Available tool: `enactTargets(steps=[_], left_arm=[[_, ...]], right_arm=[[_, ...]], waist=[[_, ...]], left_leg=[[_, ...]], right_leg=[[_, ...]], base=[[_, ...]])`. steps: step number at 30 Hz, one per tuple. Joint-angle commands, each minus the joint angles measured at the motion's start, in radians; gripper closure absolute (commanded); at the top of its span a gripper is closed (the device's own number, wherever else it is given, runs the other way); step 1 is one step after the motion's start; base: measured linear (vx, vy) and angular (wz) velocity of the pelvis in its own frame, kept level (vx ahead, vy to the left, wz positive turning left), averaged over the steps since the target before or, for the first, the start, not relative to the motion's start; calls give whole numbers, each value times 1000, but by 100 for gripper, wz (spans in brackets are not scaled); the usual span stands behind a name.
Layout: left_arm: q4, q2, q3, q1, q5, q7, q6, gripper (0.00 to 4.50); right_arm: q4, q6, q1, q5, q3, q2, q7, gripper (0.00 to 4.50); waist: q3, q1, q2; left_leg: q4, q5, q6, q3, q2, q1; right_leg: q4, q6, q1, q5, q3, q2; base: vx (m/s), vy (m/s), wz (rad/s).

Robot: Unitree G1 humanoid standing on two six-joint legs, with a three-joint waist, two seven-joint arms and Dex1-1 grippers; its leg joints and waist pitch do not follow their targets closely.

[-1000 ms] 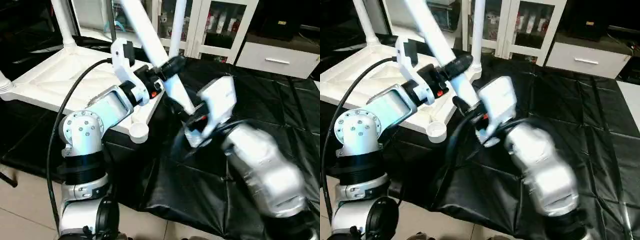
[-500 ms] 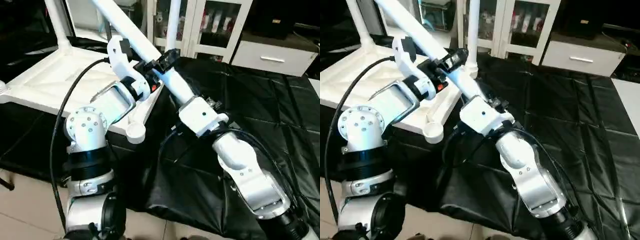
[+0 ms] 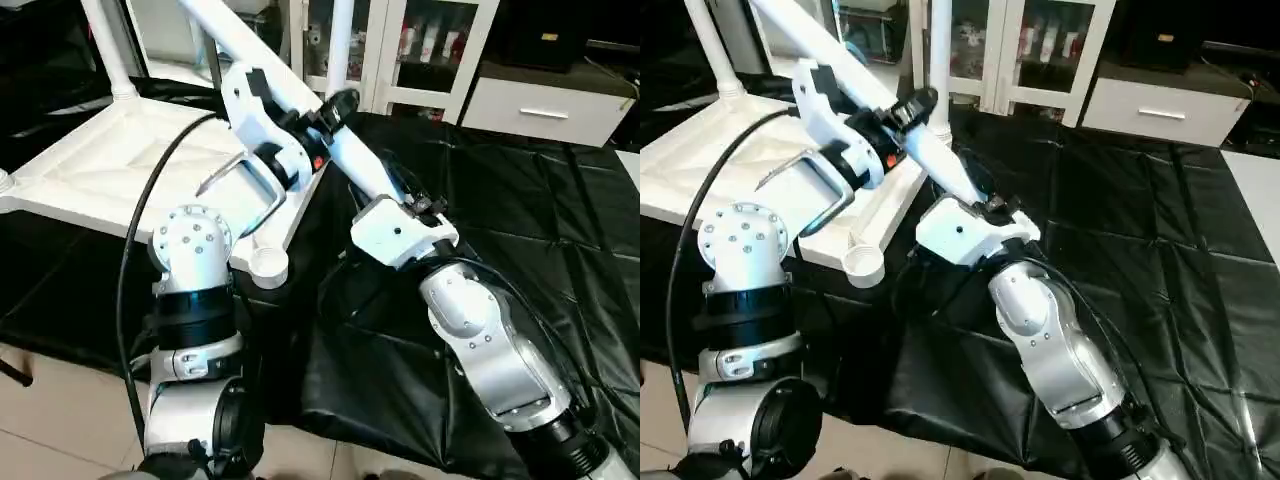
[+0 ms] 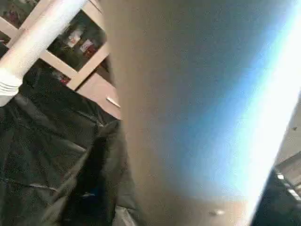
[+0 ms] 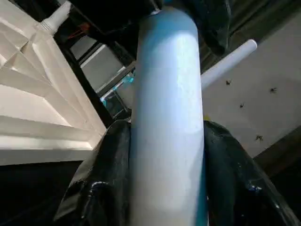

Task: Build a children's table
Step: Pick table leg

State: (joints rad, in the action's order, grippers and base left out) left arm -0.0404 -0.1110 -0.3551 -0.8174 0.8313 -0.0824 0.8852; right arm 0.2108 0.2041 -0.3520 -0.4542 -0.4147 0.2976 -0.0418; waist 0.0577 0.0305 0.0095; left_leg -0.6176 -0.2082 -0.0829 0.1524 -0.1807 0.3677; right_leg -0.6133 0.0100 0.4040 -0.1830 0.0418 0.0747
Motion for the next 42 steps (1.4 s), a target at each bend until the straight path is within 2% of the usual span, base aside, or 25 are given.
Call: enactTargets(steps=[1,2,4,10,12,17,21,22,23,24,25,26,27,29,31,32,33,34,35,36,37,38,39,40,42], left_arm=[[-13,4,-24,3,-14,-36,-16,192],[-16,6,-19,6,-22,-36,-21,217],[-19,8,-20,5,-21,-33,-25,222],[-36,22,-27,-8,-17,-35,-48,259],[-35,24,-28,-9,-15,-34,-48,265],[-37,37,-21,-5,-19,-25,-57,268],[-46,78,11,1,-54,16,-71,268],[-56,101,27,2,-73,37,-80,268],[-64,124,46,3,-93,62,-87,268],[-67,130,51,3,-99,69,-89,269],[-71,141,62,3,-109,81,-92,269],[-76,155,75,3,-120,98,-96,270],[-80,176,99,2,-134,132,-98,270],[-80,176,99,2,-134,132,-98,270],[-82,190,115,1,-141,153,-100,270],[-72,216,149,1,-143,209,-93,270],[-72,216,149,1,-143,209,-93,270],[-53,247,187,4,-133,281,-74,270],[-24,288,230,4,-105,386,-39,270],[-3,323,266,3,-88,470,-16,270],[8,343,285,2,-78,518,-4,270],[17,369,309,-1,-73,580,6,271],[18,373,313,-2,-73,591,7,271],[21,407,340,-8,-73,665,11,271],[22,427,355,-11,-75,713,8,271]], right_arm=[[17,-33,-16,-18,10,0,16,270],[13,-33,-20,-24,14,-3,15,270],[11,-35,-21,-29,15,-4,16,270],[-10,-46,-26,-20,33,-19,13,270],[-17,-49,-29,-19,38,-25,11,214],[-26,-51,-33,19,63,-48,4,166],[-20,-31,-19,177,112,-94,-75,148],[1,-35,-7,268,118,-97,-152,133],[31,-12,6,354,114,-93,-240,114],[38,0,9,373,114,-91,-260,110],[51,23,14,408,114,-89,-299,110],[64,55,17,464,116,-87,-357,87],[77,94,19,511,123,-78,-407,87],[77,94,19,511,123,-78,-407,66],[84,115,19,537,127,-71,-435,58],[97,180,15,618,169,-72,-473,48],[97,180,15,618,169,-72,-473,35],[97,268,-3,700,231,-75,-494,35],[73,356,-42,781,299,-57,-520,16],[46,422,-79,841,349,-37,-543,10],[26,454,-102,868,374,-22,-556,4],[11,482,-123,899,389,10,-593,1],[9,487,-127,905,390,15,-601,0],[-10,540,-155,948,405,53,-651,0],[-19,562,-169,971,410,80,-689,0]], waist=[[-70,-2,4],[-69,-3,2],[-70,-3,5],[-71,-2,4],[-71,-2,2],[-71,-3,4],[-72,-3,6],[-72,-4,7],[-72,-2,8],[-71,-2,7],[-72,-2,12],[-74,-1,12],[-75,0,13],[-74,5,14],[-74,7,13],[-72,6,11],[-72,7,14],[-70,6,10],[-69,3,2],[-72,6,8],[-70,5,9],[-69,6,6],[-69,8,9],[-69,8,10],[-70,7,9]], left_leg=[[66,-121,24,2,-16,-3],[66,-122,25,2,-16,-2],[66,-126,26,2,-17,-3],[66,-112,32,2,-16,-2],[65,-115,35,3,-16,-2],[65,-117,36,3,-17,-4],[67,-128,48,1,-19,-4],[67,-126,50,2,-19,-4],[68,-130,58,1,-20,-5],[68,-133,66,1,-18,-5],[68,-116,69,-1,-20,-4],[67,-102,72,-2,-22,-5],[67,-98,71,-3,-24,-5],[67,-89,62,-1,-26,-7],[69,-100,54,0,-26,-6],[71,-110,57,0,-24,-7],[72,-128,48,-1,-26,-7],[73,-138,35,0,-27,-6],[75,-143,42,1,-21,-9],[76,-140,39,-2,-25,-10],[75,-145,26,-2,-24,-11],[74,-137,15,1,-24,-9],[72,-134,13,2,-23,-9],[72,-128,22,2,-20,-8],[71,-110,22,4,-22,-4]], right_leg=[[56,-213,-65,-31,-34,31],[56,-213,-65,-32,-35,31],[57,-215,-64,-37,-34,32],[54,-222,-66,-13,-34,32],[54,-223,-66,-16,-34,32],[54,-221,-65,-25,-35,32],[53,-222,-64,-25,-34,34],[53,-224,-64,-16,-34,33],[52,-220,-66,-15,-34,33],[53,-218,-67,-13,-33,31],[52,-223,-68,8,-33,32],[49,-237,-68,29,-33,34],[48,-245,-68,36,-33,36],[47,-271,-64,42,-34,39],[48,-276,-67,24,-34,40],[51,-275,-68,10,-34,38],[51,-268,-66,-17,-34,40],[53,-263,-66,-35,-34,41],[56,-260,-68,-53,-36,38],[51,-258,-66,-69,-35,40],[50,-261,-63,-80,-35,38],[53,-263,-64,-76,-34,40],[50,-264,-63,-74,-35,40],[52,-264,-65,-72,-34,40],[50,-266,-67,-55,-35,42]], base=[[0,0,0],[0,0,0],[0,0,0],[0,0,0],[0,0,0],[0,0,0],[0,0,0],[0,0,0],[0,0,0],[0,0,0],[0,0,0],[0,0,0],[0,0,0],[0,0,0],[0,0,0],[0,0,0],[0,0,0],[0,0,0],[0,0,0],[0,0,0],[0,0,0],[0,0,0],[0,0,0],[0,0,0],[0,0,0]])
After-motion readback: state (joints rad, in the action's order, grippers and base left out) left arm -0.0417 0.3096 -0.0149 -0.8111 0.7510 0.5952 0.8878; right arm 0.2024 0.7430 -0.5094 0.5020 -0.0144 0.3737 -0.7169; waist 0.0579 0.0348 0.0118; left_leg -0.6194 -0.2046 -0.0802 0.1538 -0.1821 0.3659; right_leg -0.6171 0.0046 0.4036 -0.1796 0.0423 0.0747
